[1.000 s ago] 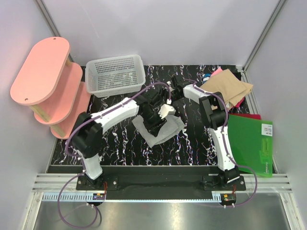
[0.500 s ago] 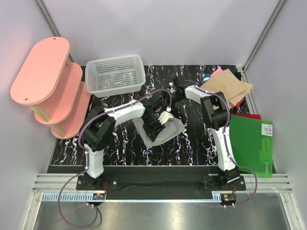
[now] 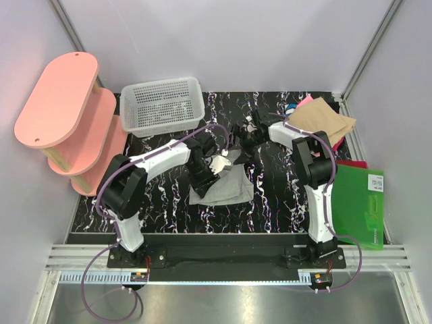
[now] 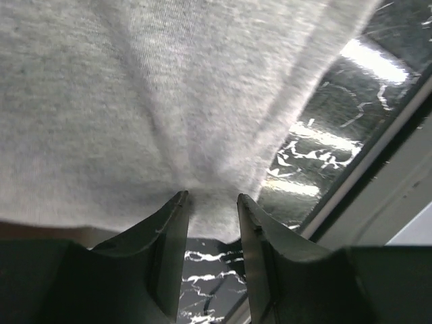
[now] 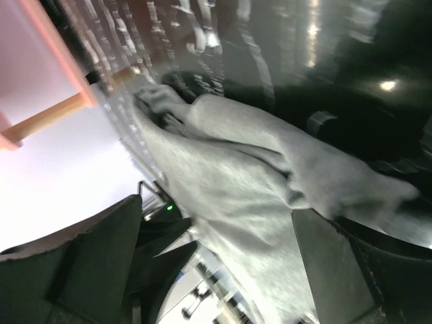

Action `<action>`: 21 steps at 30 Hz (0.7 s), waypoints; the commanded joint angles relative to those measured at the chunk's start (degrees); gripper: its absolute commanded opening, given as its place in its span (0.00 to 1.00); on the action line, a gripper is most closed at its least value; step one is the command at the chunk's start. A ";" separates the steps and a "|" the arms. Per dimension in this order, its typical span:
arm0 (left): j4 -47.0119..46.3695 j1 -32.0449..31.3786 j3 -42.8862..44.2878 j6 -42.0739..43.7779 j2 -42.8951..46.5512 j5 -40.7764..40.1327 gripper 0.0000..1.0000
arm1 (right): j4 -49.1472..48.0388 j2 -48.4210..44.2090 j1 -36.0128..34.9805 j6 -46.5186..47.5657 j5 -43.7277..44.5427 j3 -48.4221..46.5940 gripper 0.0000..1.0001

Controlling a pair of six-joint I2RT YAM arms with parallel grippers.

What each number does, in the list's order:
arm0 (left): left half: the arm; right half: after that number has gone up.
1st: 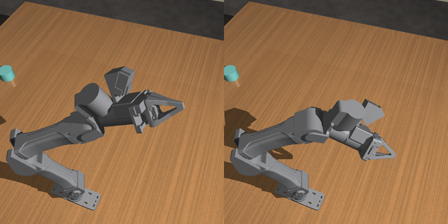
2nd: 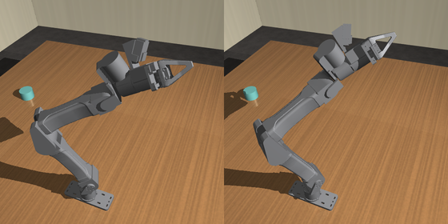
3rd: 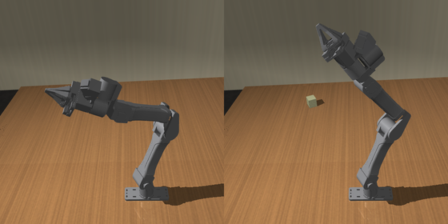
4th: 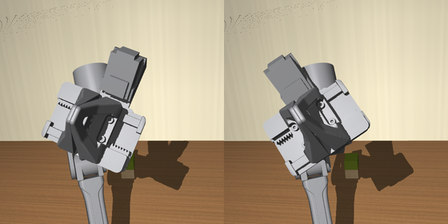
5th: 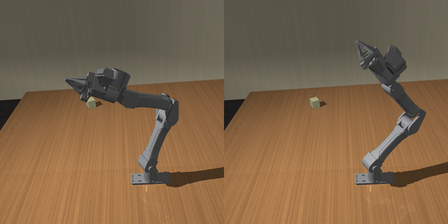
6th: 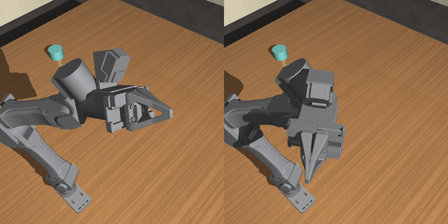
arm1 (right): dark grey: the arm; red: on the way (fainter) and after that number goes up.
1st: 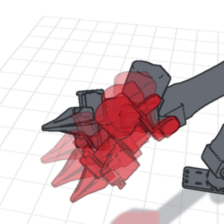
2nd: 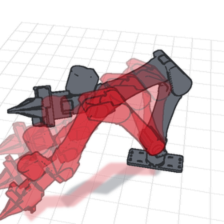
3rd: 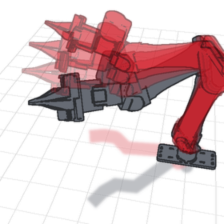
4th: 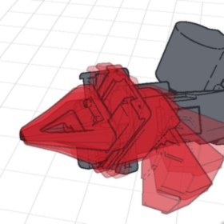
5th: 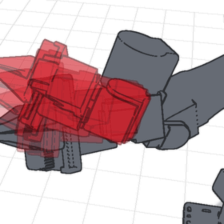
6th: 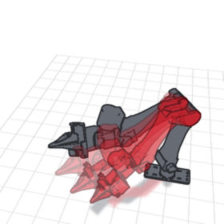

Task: Fold and stack the t-shirts
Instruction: Smooth out wrinkles on the folded tshirt

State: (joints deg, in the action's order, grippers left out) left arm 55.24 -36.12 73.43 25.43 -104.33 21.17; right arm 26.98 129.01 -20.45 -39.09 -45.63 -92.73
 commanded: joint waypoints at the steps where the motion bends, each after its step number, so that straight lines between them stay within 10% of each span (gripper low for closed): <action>1: 3.55 -0.18 4.70 -0.73 5.01 1.68 0.40 | 1.32 -6.57 3.13 3.93 10.18 5.44 1.00; 21: 0.22 -2.20 8.14 -2.75 -3.50 1.77 0.39 | 2.20 -21.68 6.56 7.37 0.02 11.79 1.00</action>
State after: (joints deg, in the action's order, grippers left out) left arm 57.74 -38.11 80.05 23.64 -104.22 22.31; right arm 29.26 113.89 -14.13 -31.86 -39.27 -77.08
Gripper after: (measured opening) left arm 0.394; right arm 0.993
